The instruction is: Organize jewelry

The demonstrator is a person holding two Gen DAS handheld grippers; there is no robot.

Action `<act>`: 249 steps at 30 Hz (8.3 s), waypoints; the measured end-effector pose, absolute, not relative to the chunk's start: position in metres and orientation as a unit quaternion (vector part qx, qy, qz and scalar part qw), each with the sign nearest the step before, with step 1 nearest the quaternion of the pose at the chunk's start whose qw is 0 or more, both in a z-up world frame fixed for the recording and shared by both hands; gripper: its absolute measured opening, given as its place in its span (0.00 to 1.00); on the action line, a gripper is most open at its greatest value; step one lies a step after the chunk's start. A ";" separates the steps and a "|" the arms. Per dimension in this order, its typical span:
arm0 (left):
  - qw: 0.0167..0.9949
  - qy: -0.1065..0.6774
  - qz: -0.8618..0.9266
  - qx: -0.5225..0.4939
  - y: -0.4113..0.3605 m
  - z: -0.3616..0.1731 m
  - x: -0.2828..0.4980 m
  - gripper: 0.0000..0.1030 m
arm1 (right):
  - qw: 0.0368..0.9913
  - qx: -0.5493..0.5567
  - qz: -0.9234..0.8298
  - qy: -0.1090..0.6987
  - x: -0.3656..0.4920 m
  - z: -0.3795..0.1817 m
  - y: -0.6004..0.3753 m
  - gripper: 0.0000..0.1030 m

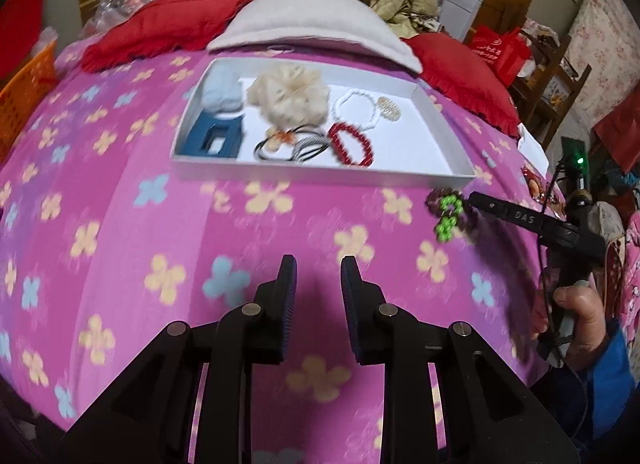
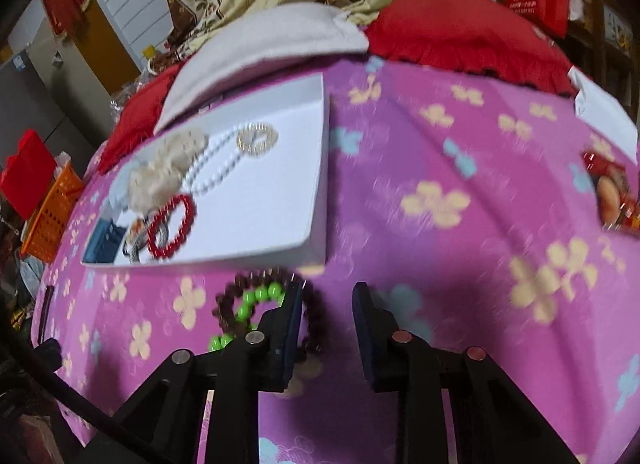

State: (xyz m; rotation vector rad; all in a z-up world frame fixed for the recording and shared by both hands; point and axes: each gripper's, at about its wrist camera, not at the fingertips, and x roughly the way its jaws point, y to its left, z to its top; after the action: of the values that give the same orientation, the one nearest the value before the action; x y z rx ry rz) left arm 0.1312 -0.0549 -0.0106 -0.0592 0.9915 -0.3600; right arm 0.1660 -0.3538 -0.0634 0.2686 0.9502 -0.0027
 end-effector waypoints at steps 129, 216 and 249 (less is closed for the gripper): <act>0.853 0.431 -0.293 -0.012 -0.126 0.051 0.180 0.08 | 0.927 0.122 0.063 0.349 0.161 0.055 -0.331 0.08; 0.932 0.363 -0.019 0.019 -0.005 0.024 0.072 0.79 | 0.890 0.100 0.019 0.444 0.084 -0.026 -0.230 0.45; 0.881 0.473 -0.025 0.000 0.012 -0.074 0.125 0.79 | 0.873 0.018 0.067 0.482 0.242 -0.021 -0.195 0.45</act>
State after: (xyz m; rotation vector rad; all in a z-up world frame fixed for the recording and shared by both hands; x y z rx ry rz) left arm 0.1254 0.0125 -0.0742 0.0005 0.9861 -0.0519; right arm 0.2421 -0.1953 -0.0214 0.0376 1.0068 0.1401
